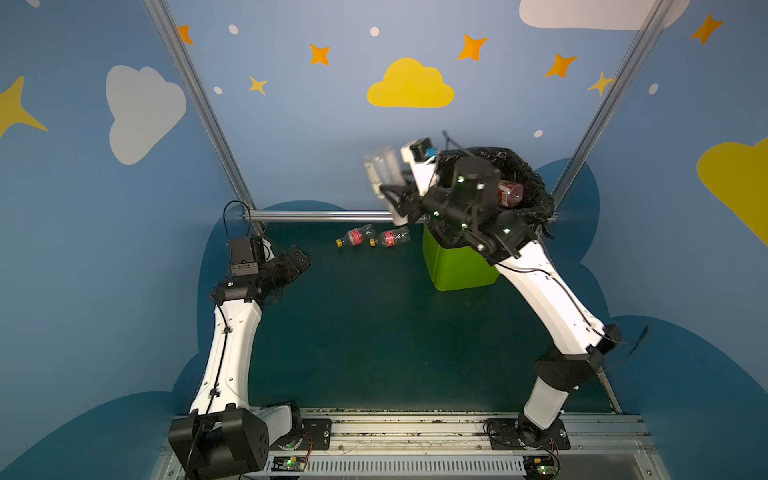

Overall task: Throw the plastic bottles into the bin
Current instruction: 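Lift the square clear bottle over the bin and open the right gripper, then reach the left gripper toward the red-label yellow-cap bottles while right arm draws back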

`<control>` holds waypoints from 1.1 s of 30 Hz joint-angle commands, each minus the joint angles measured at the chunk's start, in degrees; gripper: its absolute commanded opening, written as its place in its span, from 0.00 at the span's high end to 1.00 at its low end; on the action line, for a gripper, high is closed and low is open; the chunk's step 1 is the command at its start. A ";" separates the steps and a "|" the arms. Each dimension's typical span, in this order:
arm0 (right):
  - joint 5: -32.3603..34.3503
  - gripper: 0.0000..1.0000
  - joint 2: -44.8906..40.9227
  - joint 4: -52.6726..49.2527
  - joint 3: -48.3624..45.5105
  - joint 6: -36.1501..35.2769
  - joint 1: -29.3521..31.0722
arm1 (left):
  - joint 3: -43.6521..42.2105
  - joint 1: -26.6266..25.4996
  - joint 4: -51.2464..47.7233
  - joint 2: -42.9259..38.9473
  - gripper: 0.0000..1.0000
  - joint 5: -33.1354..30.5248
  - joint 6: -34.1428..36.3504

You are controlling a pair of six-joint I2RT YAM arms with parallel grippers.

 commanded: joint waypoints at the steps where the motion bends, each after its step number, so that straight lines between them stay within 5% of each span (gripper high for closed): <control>1: 20.15 0.54 9.43 -6.61 13.16 -6.95 -3.58 | 1.85 -1.14 1.07 0.99 0.00 -0.49 0.41; 4: 19.64 0.48 20.36 -26.79 34.48 -5.75 -7.25 | 2.40 -2.45 0.83 1.16 0.00 -0.97 0.45; 7: 16.63 0.28 14.28 -31.76 22.65 -4.22 -7.74 | 2.27 -3.33 0.17 0.95 0.00 -1.59 0.59; 10: 21.32 0.08 6.01 -32.93 12.03 -1.09 -8.53 | 2.27 -3.63 -0.78 0.81 0.00 -2.24 0.20; 25: 19.83 0.09 -22.97 -19.94 -14.77 5.93 -12.78 | 6.94 -11.21 0.27 8.25 0.00 -1.03 -0.46; 33: -3.11 0.13 -31.77 -19.51 -32.34 7.77 -13.36 | 25.09 -14.84 -3.44 26.86 0.00 -1.90 5.82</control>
